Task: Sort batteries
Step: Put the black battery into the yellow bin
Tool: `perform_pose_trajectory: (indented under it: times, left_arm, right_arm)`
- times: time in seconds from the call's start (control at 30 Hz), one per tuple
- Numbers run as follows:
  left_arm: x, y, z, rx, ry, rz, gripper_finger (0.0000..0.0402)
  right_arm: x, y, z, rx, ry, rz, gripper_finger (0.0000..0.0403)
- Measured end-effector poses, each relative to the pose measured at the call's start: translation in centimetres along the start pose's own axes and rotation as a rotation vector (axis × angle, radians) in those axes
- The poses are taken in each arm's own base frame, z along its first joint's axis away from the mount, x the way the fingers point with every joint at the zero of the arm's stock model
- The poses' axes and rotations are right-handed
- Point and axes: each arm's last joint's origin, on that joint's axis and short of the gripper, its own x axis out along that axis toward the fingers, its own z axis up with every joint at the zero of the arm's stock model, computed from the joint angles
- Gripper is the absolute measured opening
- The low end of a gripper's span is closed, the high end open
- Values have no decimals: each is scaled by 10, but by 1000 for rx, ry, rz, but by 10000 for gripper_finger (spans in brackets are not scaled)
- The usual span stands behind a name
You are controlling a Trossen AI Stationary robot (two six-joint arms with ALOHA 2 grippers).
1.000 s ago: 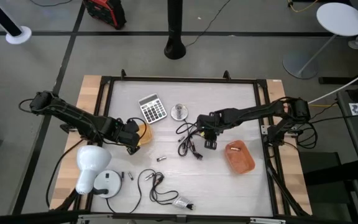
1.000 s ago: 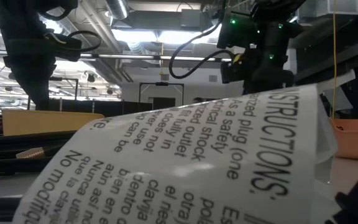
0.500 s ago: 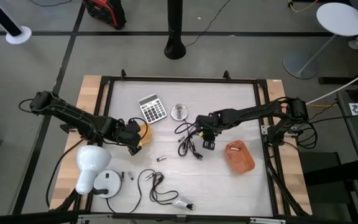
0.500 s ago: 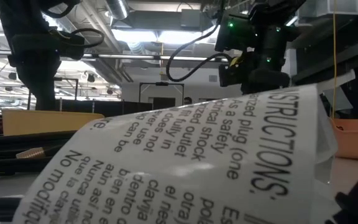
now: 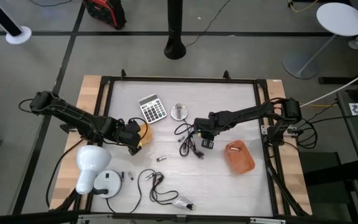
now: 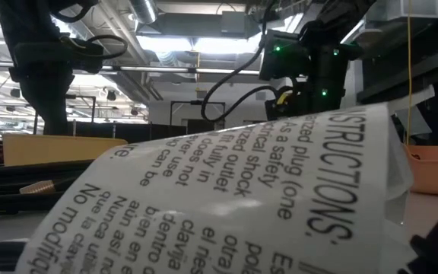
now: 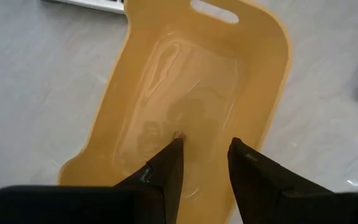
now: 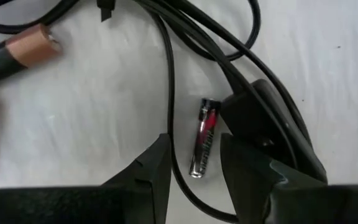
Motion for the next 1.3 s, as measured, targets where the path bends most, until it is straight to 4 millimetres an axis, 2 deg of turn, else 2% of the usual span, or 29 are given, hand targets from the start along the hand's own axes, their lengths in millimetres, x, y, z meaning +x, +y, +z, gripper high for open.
perform_pose_trajectory:
  times: [0.27,0.63,1.2,1.3]
  left_arm:
    - [0,0,0,0,0,0,116]
    - [0,0,0,-1,-1,0,116]
    - [0,0,0,-1,-1,-1,116]
    - [0,0,0,-1,-1,0,116]
  right_arm:
    - [0,-4,0,-10,-16,-113,133]
    - [1,-8,0,-17,6,-50,133]
    - [1,-8,-1,-49,18,-55,133]
    - [-3,-9,-2,-58,63,-58,133]
